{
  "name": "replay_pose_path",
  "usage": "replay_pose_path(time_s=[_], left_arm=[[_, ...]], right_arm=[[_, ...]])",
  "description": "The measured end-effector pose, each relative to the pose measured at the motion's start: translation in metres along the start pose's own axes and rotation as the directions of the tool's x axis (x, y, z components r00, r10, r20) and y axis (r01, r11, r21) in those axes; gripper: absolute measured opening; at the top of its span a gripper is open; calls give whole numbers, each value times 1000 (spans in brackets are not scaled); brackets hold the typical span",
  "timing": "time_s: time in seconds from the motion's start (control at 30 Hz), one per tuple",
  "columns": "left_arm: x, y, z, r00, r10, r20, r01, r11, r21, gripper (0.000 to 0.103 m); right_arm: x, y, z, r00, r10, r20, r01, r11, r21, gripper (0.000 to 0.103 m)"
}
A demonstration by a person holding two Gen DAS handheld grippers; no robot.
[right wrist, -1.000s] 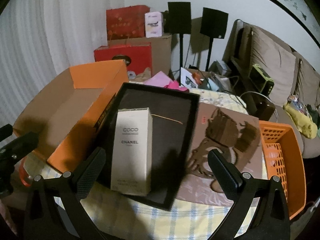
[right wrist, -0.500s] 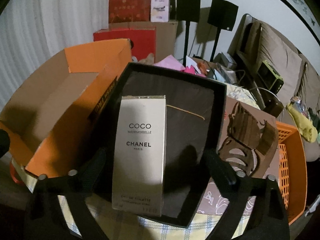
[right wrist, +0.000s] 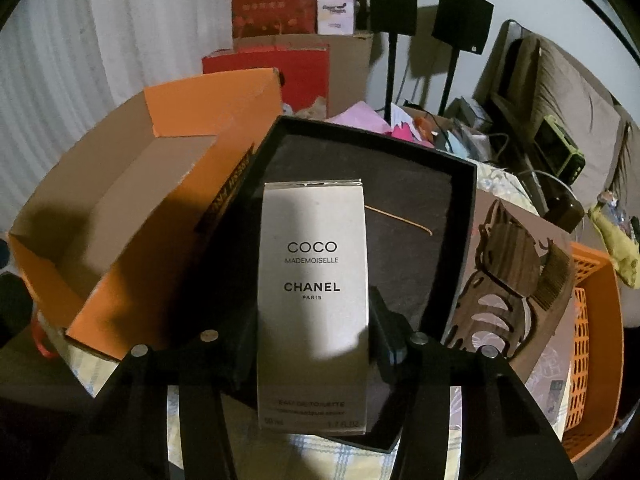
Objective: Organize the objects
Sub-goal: 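Grasp the white Chanel perfume box with the right tool and lift it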
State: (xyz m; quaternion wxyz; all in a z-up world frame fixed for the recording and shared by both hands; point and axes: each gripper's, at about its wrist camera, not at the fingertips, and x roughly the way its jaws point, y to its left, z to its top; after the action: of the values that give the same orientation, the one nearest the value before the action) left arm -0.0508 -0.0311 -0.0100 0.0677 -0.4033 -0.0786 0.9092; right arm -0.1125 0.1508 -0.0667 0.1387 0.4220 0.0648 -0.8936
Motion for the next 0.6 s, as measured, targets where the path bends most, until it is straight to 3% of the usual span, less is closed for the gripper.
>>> replay_pose_path(time_s=[0.23,0.6], left_arm=[[1,-2,11,988,-152,-21,150,987,-62,98],[19,-7,25,958,-275,-87,263,957,-123,84]], right_arm=[[-31,2,-1,996,73,43,-73,997,-9,50],[-64,17,-4,977,207,57,-206,978,-24,50]])
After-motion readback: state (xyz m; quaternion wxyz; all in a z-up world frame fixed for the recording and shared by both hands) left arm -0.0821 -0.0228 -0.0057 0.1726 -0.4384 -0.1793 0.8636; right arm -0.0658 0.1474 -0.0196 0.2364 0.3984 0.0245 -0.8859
